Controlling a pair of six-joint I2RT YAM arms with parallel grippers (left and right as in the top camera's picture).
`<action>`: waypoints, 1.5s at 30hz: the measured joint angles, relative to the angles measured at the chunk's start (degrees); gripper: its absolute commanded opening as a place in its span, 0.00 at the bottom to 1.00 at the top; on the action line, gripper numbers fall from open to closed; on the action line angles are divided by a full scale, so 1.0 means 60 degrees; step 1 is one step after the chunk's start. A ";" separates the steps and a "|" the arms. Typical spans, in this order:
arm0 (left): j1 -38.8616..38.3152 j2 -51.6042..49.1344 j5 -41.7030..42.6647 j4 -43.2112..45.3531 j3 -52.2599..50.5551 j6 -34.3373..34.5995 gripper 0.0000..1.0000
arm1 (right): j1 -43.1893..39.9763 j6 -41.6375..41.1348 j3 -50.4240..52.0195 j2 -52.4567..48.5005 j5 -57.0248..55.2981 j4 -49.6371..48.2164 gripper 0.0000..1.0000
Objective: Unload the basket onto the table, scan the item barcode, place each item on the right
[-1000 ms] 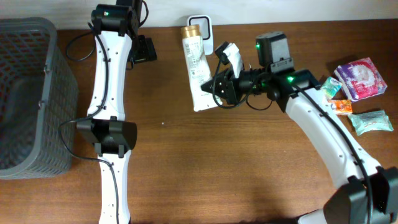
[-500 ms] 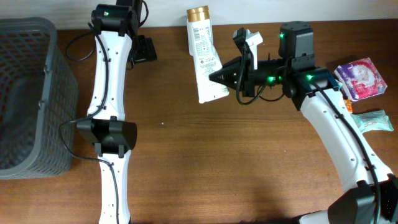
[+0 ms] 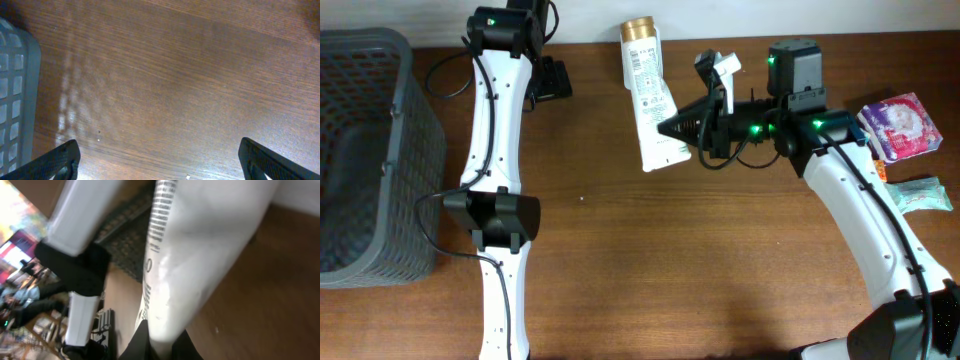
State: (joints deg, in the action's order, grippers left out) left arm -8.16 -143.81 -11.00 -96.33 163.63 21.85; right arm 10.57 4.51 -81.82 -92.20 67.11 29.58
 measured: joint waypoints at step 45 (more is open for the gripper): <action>0.0000 0.0000 0.0000 0.0011 0.0000 0.0000 0.99 | 0.1490 -0.1745 -0.1661 -0.4186 -1.0342 0.3585 0.71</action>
State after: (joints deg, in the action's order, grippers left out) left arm -8.16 -143.81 -11.00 -96.27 163.63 21.85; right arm 19.51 -5.96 -91.79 -117.32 5.06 51.09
